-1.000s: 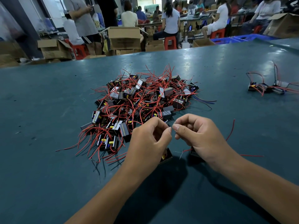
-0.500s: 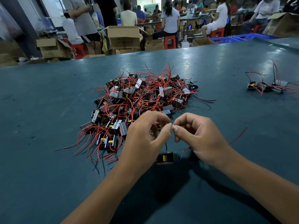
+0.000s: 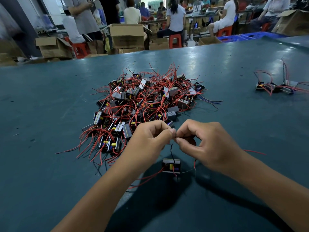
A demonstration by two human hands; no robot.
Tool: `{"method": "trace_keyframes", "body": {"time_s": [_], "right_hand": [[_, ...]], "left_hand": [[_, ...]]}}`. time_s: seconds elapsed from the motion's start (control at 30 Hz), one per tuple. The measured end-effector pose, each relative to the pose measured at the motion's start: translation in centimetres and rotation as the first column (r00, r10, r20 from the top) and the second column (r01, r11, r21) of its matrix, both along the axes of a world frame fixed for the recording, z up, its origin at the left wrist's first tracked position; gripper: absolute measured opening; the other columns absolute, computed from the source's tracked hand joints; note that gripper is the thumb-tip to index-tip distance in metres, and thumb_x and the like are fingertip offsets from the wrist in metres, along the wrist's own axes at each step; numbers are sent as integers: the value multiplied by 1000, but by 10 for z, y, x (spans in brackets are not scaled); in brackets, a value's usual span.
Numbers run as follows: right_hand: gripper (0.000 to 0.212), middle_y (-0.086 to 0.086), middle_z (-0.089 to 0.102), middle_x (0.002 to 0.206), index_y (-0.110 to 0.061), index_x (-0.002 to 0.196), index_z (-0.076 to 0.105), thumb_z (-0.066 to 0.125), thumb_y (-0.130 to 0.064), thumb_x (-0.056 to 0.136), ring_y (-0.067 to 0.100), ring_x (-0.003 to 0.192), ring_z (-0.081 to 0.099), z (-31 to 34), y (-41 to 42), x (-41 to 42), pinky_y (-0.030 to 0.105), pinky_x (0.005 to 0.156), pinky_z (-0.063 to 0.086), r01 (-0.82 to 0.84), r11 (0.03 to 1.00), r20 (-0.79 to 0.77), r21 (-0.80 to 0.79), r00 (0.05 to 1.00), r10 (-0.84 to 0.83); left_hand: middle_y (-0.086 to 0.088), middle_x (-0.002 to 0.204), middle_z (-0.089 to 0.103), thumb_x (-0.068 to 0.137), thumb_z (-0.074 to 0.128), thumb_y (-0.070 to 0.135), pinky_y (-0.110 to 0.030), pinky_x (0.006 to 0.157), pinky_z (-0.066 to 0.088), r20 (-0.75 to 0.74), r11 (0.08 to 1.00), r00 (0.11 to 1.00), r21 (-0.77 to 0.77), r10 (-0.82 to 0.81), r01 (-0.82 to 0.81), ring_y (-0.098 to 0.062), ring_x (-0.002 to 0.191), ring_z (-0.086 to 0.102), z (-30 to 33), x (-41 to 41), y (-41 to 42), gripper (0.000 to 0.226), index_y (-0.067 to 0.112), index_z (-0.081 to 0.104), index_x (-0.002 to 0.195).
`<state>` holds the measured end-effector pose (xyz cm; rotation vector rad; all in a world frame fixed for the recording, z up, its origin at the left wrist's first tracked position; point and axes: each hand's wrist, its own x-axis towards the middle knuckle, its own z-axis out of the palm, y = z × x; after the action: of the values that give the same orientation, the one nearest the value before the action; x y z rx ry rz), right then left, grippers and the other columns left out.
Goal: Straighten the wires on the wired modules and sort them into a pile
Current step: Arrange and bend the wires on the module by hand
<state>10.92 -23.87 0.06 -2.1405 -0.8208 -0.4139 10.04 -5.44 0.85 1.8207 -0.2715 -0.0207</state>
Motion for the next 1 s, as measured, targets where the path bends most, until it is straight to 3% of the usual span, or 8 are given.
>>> {"method": "trace_keyframes", "body": {"time_s": [0.1,0.17,0.27,0.37,0.43,0.53,0.67,1.0], "right_hand": [[7,-20,60,71,-18,87,67,66,-24,86,5,65,60,1,-3,0,20,62,47,-35,998,9,-46,999,35],[5,-18,63,72,-19,89,67,66,-24,88,5,67,62,0,-4,1,19,63,47,-60,998,-5,-37,998,60],[5,-11,67,71,-20,89,64,69,-18,91,5,67,63,1,-6,3,10,63,42,-103,995,-51,19,993,104],[9,-11,69,74,-20,88,63,67,-13,92,-1,65,63,3,-9,4,4,63,39,-128,990,-92,62,987,133],[7,-13,70,74,-21,89,62,66,-16,92,0,61,61,3,-10,6,7,59,40,-134,988,-105,74,984,142],[4,-16,70,74,-30,89,61,63,-29,93,12,54,57,2,-13,9,28,53,47,-145,986,-173,81,972,157],[4,-14,70,75,-29,91,62,62,-30,94,5,65,64,1,-15,9,12,62,44,-227,968,-236,108,940,247],[5,-10,70,75,-18,93,63,62,-22,95,1,62,58,5,-21,12,9,61,40,-327,935,-352,136,866,354]], "left_hand": [[2,51,43,96,60,14,-20,43,24,-161,995,987,-96,-24,9,-7,42,31,0,0,2,29,-5,56,74],[-1,52,44,95,62,14,-19,43,25,-162,991,987,-136,-4,-19,-9,42,33,-1,1,3,26,-5,57,78],[6,64,58,94,65,11,-21,48,37,169,1000,985,6,25,-27,-12,52,45,1,1,8,8,12,67,86],[11,91,63,90,70,4,-15,63,41,528,939,838,339,-136,-61,-4,71,56,3,4,18,14,17,73,96],[4,101,63,87,74,5,-11,73,41,618,892,755,442,-221,-100,1,84,57,3,7,22,15,13,75,99],[0,101,64,88,76,12,-26,79,50,666,898,706,429,-240,-99,-10,94,62,1,9,23,13,11,77,100],[-2,99,64,91,73,16,-40,72,52,707,880,651,458,-276,-125,-21,91,63,1,10,25,10,11,78,98],[-4,97,66,95,68,16,-45,63,47,717,820,584,554,-381,-145,-28,82,58,11,3,23,11,11,77,95]]}}
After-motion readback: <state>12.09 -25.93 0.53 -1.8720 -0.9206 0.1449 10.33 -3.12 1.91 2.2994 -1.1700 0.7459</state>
